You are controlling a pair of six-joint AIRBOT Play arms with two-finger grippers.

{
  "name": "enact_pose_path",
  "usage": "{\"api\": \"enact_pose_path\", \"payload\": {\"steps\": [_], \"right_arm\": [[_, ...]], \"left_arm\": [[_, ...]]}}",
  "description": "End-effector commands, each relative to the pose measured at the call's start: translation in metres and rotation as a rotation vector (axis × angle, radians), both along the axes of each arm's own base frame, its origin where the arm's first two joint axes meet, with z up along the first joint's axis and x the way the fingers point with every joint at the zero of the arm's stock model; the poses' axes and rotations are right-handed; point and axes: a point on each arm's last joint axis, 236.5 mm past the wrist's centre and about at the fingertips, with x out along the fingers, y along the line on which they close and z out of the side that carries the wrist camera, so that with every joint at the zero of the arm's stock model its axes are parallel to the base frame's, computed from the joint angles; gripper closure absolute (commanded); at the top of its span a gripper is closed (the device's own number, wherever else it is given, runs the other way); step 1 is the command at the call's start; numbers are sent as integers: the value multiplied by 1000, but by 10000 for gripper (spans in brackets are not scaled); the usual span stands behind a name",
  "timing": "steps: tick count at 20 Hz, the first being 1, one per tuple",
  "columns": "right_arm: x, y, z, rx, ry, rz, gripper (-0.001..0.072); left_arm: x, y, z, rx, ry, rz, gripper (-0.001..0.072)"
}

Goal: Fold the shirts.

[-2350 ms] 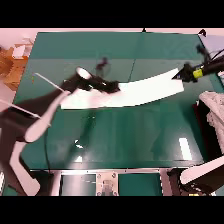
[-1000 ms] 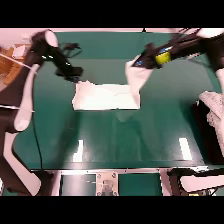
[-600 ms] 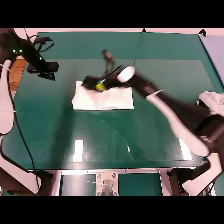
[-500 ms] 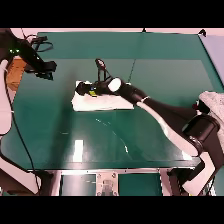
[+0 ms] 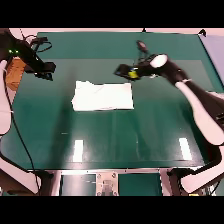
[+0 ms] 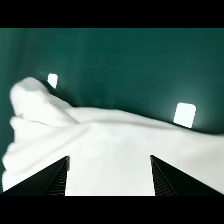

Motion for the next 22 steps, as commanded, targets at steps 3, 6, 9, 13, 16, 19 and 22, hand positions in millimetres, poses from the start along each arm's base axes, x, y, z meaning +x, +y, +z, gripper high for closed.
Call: {"api": "enact_pose_path", "payload": {"steps": [3,6,9,13,16,19,22], "right_arm": [[-67,-89,-83,-31,357,-51,144],[-84,-48,-114,58,420,7,145],[-86,3,-114,161,416,67,160],[-75,40,-67,230,340,169,691],[-50,41,22,262,167,233,693],[-18,-2,133,295,-36,161,693],[3,-76,212,310,-174,17,692]], "left_arm": [[5,-3,1,-16,-20,0,686],[7,-11,3,-47,-32,-3,686],[7,-17,5,-73,-35,-6,687],[7,-18,5,-77,-32,-1,686],[5,-18,5,-77,-25,-3,686],[3,-18,4,-77,-16,-5,686],[0,-18,4,-77,-1,-8,687]]}}
